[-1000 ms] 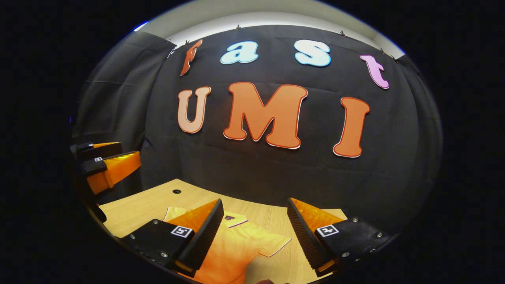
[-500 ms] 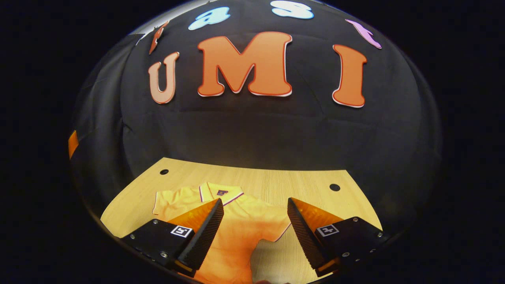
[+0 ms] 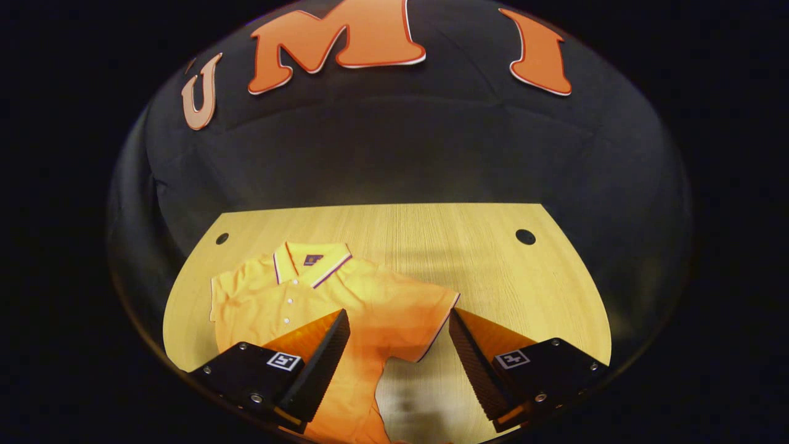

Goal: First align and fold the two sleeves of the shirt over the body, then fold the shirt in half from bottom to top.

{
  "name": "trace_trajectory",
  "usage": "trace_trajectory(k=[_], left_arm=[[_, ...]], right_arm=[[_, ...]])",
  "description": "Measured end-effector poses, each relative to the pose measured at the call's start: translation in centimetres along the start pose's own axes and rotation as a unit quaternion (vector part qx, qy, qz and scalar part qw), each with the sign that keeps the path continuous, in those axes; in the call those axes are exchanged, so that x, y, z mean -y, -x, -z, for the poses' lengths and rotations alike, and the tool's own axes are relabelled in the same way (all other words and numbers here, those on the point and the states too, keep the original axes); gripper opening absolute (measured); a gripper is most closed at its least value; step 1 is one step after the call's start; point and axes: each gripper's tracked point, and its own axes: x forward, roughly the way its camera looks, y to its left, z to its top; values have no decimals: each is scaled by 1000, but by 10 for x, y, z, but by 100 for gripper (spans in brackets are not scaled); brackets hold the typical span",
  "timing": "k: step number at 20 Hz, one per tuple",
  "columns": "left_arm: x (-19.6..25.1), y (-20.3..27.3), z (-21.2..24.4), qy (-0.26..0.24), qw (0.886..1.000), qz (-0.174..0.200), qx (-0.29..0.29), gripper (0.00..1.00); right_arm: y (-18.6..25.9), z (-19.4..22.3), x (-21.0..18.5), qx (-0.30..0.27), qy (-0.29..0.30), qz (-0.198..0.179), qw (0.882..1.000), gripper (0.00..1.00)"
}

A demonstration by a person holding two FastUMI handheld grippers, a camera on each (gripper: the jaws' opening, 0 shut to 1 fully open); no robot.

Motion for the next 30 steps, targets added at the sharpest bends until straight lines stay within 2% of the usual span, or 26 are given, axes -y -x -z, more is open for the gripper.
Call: trace_trajectory(k=[5, 9, 14, 18, 20, 21, 22, 23, 26, 27, 28, 29, 30], left_arm=[[-12, 14, 15, -1, 999, -28, -29, 98], [-14, 19, 21, -6, 998, -41, -44, 98], [-4, 17, 26, -12, 998, -36, -51, 98], [4, 11, 31, -17, 998, -26, -61, 98], [6, 7, 33, -19, 997, -21, -65, 98], [7, 5, 34, -20, 997, -19, -68, 98], [8, 4, 37, -21, 997, -17, -71, 98], [8, 2, 38, -22, 997, -15, -73, 98], [12, -1, 45, -19, 996, -8, -84, 98], [12, -3, 45, -18, 996, -7, -85, 98], [10, -4, 45, -18, 996, -7, -83, 98], [9, -4, 43, -19, 997, -7, -81, 98], [8, -4, 43, -18, 997, -7, -81, 98]], right_arm=[[-37, 18, 20, -61, 8, 24, 998, 98], [-70, 27, 31, -116, -13, 28, 993, 98], [-102, 40, 42, -175, -10, 36, 984, 98], [-117, 66, 48, -232, -12, 39, 972, 97], [-125, 77, 50, -250, -8, 43, 967, 94], [-122, 83, 44, -272, -16, 31, 962, 87], [-125, 78, 44, -265, -31, 35, 963, 83], [-132, 81, 44, -271, -35, 39, 961, 72], [-131, 76, 45, -253, -37, 33, 966, 44], [-131, 75, 42, -251, -33, 21, 967, 21], [-131, 74, 38, -246, -41, -3, 968, 21], [-131, 67, 36, -235, -66, 0, 970, 13], [-131, 66, 26, -234, -99, -17, 967, 5]])
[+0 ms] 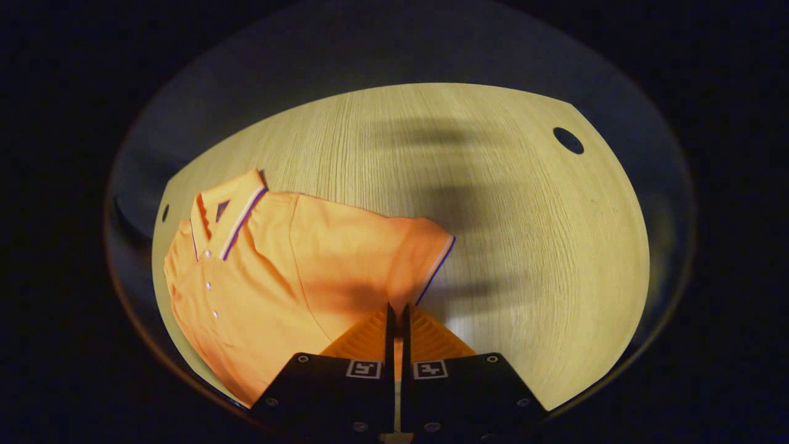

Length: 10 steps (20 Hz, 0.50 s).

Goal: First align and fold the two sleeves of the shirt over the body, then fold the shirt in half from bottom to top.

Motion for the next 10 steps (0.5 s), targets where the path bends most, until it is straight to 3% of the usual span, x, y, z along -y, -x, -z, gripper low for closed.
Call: trace_trajectory(k=[7, 10], left_arm=[[-11, -4, 8, 15, 1000, -3, -11, 98], [-17, -5, 13, 20, 1000, -8, -14, 98]], right_arm=[[41, -18, -53, 45, 39, -61, 996, 4], [48, -16, -81, 51, 68, -68, 994, 5]])
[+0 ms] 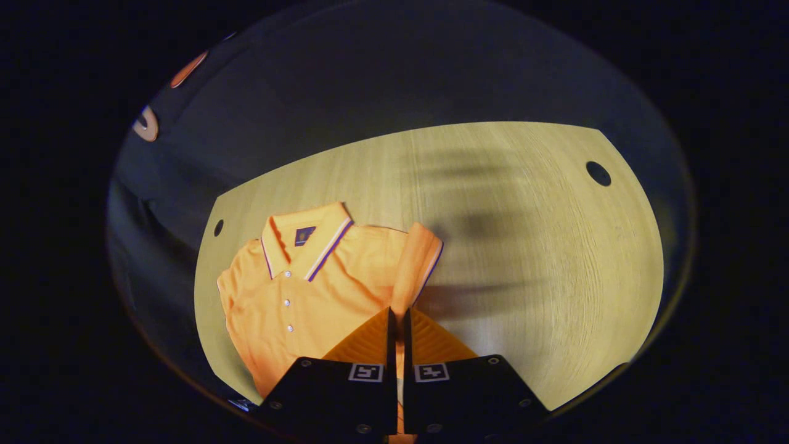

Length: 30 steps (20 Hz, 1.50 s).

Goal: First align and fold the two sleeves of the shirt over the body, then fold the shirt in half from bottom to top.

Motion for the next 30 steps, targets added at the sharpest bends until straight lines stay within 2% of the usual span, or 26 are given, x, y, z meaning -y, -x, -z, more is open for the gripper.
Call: trace_trajectory(k=[2, 3, 4, 6, 7, 8, 9, 11, 15, 17, 20, 23, 26, 27, 29, 30], left_arm=[[-5, -1, 5, 3, 1000, -5, -5, 98], [-9, -2, 6, 5, 1000, -7, -8, 98], [-11, -4, 9, 7, 1000, -10, -11, 98], [-14, -12, 15, 15, 1000, -15, -23, 98], [-17, -14, 16, 14, 999, -20, -32, 98], [-16, -15, 18, 9, 999, -25, -38, 98], [-17, -16, 18, 5, 999, -29, -39, 98], [-14, -19, 18, 6, 999, -22, -42, 98], [-17, -51, 27, 1, 998, 7, -61, 98], [-20, -78, 34, 0, 996, 27, -84, 98], [-21, -118, 58, 1, 988, 65, -138, 98], [-18, -157, 91, 23, 972, 102, -212, 98], [-16, -191, 132, 25, 949, 116, -291, 98], [-13, -198, 148, 30, 938, 117, -324, 98], [-5, -203, 185, 44, 902, 127, -410, 98], [-2, -210, 198, 44, 888, 131, -438, 98]], right_arm=[[1, 0, -26, 2, 2, -29, 1000, 5], [6, 2, -41, -1, 0, -52, 999, 14], [8, 4, -55, -4, 0, -76, 997, 17], [15, 6, -68, -5, 6, -101, 995, 27], [20, 6, -71, 1, 15, -105, 994, 46], [24, 5, -71, 11, 28, -106, 994, 40], [28, 3, -70, 24, 42, -103, 993, 51], [39, 1, -66, 47, 66, -91, 993, 65], [75, -17, -61, 116, 81, -63, 988, 84], [96, -22, -59, 148, 66, -43, 986, 89], [127, -20, -54, 190, 53, -10, 980, 91], [148, -7, -49, 217, 39, 30, 975, 93], [172, 12, -40, 251, 21, 75, 965, 95], [179, 22, -40, 255, 17, 85, 963, 95], [191, 45, -42, 254, -2, 96, 963, 97], [197, 55, -41, 257, -11, 102, 961, 98]])
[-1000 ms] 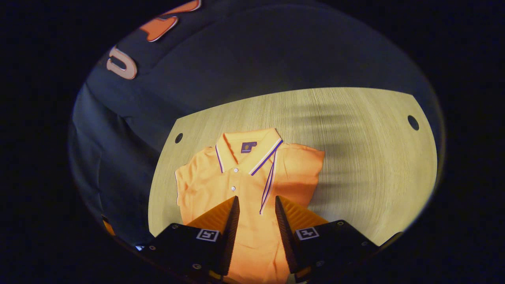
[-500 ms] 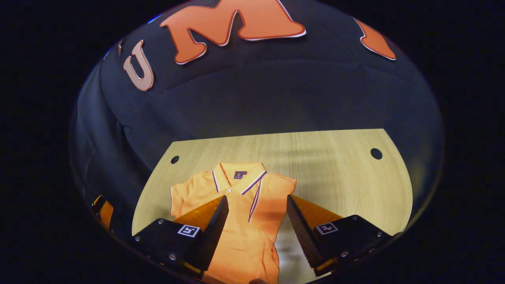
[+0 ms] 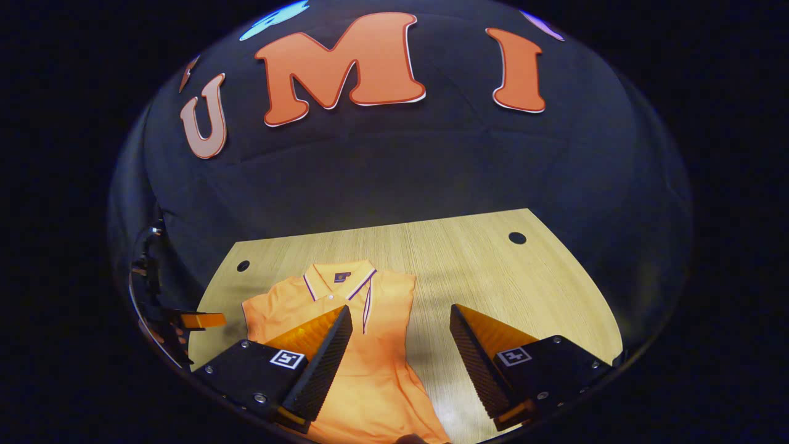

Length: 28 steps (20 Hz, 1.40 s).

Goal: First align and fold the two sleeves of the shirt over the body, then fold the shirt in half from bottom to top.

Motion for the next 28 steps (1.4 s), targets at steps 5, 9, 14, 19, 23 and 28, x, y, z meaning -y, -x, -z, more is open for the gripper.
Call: trace_trajectory(k=[5, 9, 14, 19, 23, 28], left_arm=[[0, -47, -16, 10, 999, -12, -48, 98], [-2, -71, -25, -4, 997, -39, -68, 97], [-6, -89, -21, 2, 993, -58, -102, 96], [-12, -94, -28, -7, 993, -72, -96, 75], [2, -91, -28, -18, 995, -38, -88, 13], [34, -71, -52, -66, 997, 12, -40, 13]], right_arm=[[44, 23, 15, 4, -19, 35, 999, 97], [67, 29, 20, 24, -23, 48, 998, 98], [90, 37, 35, 28, -28, 64, 997, 98], [109, 49, 58, 30, -45, 87, 995, 98], [120, 60, 72, 29, -62, 102, 992, 98], [127, 66, 79, 30, -73, 109, 991, 98]])
